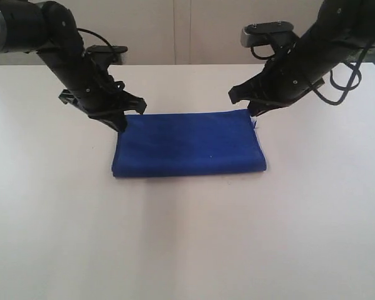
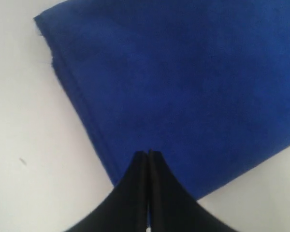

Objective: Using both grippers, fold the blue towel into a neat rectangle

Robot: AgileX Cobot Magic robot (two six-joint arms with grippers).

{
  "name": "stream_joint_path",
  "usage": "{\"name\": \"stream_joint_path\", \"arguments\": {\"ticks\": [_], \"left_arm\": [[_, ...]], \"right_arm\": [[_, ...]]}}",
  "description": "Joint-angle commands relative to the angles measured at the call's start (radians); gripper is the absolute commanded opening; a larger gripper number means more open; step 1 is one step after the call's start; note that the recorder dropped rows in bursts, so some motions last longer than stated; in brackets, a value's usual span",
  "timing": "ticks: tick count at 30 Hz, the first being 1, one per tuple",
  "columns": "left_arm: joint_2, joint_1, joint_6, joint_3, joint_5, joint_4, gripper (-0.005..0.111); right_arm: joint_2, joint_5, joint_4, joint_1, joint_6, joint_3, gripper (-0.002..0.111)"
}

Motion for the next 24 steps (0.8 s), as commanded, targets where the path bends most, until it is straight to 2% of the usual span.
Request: {"name": "stream_joint_path", "arguments": {"ticks": [1,13,24], "left_arm": [[0.018,-0.001,0.025,-0.008,0.038,-0.075,0.000],[0.141,-0.010,0.051,-0.008,0.040,-0.093,0.000],[0.154,-0.010,0.051,-0.008,0.054,-0.053,0.000]], "right_arm": [[0.046,0.027,0.001,-0.004,0.015,-0.007,0.000],[0.195,-0.008,0.006,-0.002,0.015,-0.007,0.000],[0.260,0.005,-0.031,-0.002,0.061,-0.003,0.000]]}}
